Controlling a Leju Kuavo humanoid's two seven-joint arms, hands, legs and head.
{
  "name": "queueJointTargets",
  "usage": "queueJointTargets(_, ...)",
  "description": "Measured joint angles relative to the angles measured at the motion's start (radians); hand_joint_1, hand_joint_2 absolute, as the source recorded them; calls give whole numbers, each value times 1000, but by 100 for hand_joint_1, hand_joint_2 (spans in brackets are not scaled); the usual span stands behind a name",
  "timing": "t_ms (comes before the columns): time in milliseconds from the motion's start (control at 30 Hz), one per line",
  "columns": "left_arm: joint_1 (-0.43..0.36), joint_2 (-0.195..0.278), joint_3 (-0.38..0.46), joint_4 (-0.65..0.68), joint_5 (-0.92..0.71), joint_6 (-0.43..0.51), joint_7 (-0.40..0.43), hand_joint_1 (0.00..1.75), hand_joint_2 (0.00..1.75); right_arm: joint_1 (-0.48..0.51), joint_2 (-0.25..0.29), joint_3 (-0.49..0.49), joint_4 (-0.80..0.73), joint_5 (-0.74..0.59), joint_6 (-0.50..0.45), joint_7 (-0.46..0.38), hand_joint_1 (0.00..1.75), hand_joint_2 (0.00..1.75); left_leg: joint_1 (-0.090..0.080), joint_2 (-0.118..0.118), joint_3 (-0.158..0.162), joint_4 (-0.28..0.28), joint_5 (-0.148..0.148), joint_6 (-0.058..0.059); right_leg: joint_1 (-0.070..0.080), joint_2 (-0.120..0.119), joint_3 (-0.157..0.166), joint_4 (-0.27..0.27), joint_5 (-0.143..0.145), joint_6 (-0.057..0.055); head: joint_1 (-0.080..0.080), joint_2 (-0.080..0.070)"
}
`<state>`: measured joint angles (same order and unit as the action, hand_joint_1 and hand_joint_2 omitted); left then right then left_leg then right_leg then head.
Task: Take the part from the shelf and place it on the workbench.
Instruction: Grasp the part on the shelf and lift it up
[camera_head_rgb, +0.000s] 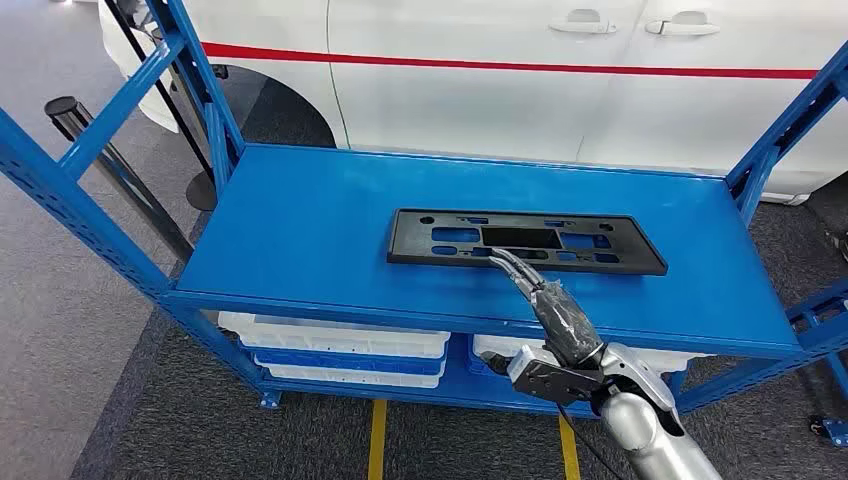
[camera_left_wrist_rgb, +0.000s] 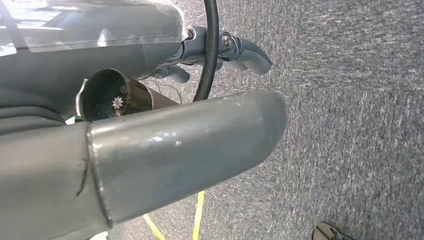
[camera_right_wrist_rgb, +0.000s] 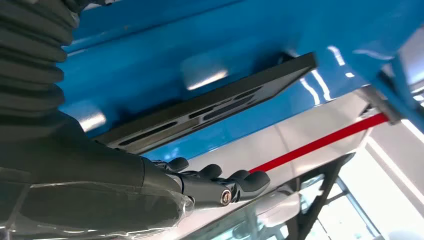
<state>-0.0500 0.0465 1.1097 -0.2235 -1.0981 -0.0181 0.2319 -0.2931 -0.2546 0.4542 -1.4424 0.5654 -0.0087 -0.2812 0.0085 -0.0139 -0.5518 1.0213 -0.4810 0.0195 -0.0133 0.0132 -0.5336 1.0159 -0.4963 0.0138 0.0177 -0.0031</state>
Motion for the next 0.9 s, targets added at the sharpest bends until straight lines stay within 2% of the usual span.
queueJointTargets(100,-1,-1,0,0,-7,-6,-3,0,0,-20,7,3,33,52,-29,23,0,175,0,0,0,0,0,0,0,0,0,0,0,0,0,0)
queueJointTargets(200,-2,-22,-8,3,-23,-5,-7,0,0,-42,17,6,76,129,-76,58,0,175,0,0,0,0,0,0,0,0,0,0,0,0,0,0)
queueJointTargets(733,-7,-230,-90,20,-145,99,-10,0,0,-100,66,6,259,532,-333,259,0,175,-1,0,0,1,0,0,-1,0,0,-1,0,0,0,0)
queueJointTargets(800,-7,-244,-98,21,-160,111,-14,0,0,-97,70,2,266,574,-358,275,0,175,-4,0,0,0,0,6,-3,0,2,-8,3,5,0,0)
queueJointTargets(867,-8,-255,-103,22,-170,120,-19,0,0,-93,75,-5,270,602,-372,284,0,175,0,4,14,-24,11,21,-4,-2,6,-13,4,13,0,0)
queueJointTargets(900,-9,-259,-105,23,-173,123,-21,0,0,-91,76,-8,272,611,-376,286,0,175,4,6,23,-41,18,29,-3,-3,-1,1,-4,14,0,0)
